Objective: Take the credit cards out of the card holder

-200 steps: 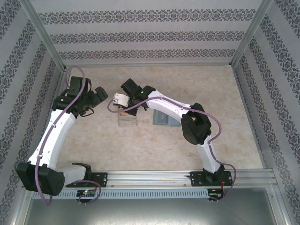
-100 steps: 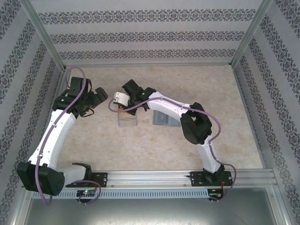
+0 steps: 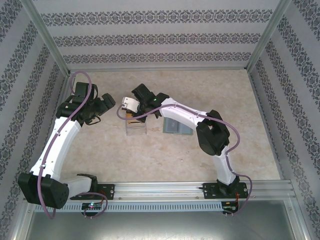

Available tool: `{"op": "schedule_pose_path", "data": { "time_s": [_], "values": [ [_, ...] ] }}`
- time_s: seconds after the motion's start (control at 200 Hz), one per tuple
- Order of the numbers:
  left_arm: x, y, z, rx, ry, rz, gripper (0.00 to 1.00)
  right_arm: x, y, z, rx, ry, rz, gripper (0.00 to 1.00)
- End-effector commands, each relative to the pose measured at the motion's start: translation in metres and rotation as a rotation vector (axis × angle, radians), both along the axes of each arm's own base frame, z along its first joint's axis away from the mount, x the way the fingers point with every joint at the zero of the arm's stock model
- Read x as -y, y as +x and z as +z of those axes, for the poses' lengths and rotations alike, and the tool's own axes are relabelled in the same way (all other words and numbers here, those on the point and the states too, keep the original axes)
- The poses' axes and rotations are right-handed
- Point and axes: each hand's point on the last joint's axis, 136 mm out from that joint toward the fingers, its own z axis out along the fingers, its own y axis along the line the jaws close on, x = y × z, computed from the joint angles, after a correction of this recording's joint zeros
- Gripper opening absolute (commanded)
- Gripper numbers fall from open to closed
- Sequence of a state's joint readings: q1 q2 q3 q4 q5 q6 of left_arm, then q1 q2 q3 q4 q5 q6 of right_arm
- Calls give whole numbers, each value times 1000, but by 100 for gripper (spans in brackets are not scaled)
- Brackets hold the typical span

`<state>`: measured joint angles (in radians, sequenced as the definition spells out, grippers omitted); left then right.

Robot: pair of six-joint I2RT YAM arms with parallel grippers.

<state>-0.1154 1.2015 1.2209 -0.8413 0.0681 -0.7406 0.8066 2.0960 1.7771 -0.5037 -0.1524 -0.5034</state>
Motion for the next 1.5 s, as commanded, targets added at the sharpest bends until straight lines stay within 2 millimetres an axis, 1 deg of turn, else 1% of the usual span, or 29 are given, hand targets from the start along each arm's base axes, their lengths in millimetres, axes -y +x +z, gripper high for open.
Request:
{"op": "schedule_pose_path", "data": {
  "time_s": [0.0,0.08,0.29,0.45,0.904,0.994,1.164,1.249,1.499],
  "values": [
    [-4,-2,-3,-11,-9,18,100,2,1,33,40,68,19,0],
    [-4,-3,-4,-18,-8,16,100,1,0,33,45,73,31,0],
    [-4,-3,-5,-25,-16,19,100,4,-3,10,18,50,45,0],
    [-3,-4,-5,-32,-19,21,100,5,-3,3,24,51,61,0],
    [-6,-8,-4,-50,-7,31,100,-3,-5,20,70,145,158,0],
    [-7,-9,-4,-53,-4,33,100,-4,-5,19,87,143,181,0],
    [-8,-11,-4,-60,2,38,100,1,-3,9,94,131,188,0],
    [-9,-11,-3,-59,3,40,100,4,-1,11,102,141,183,0],
    [-9,-12,-4,-63,0,44,100,8,1,4,91,135,185,0]
  ]
}}
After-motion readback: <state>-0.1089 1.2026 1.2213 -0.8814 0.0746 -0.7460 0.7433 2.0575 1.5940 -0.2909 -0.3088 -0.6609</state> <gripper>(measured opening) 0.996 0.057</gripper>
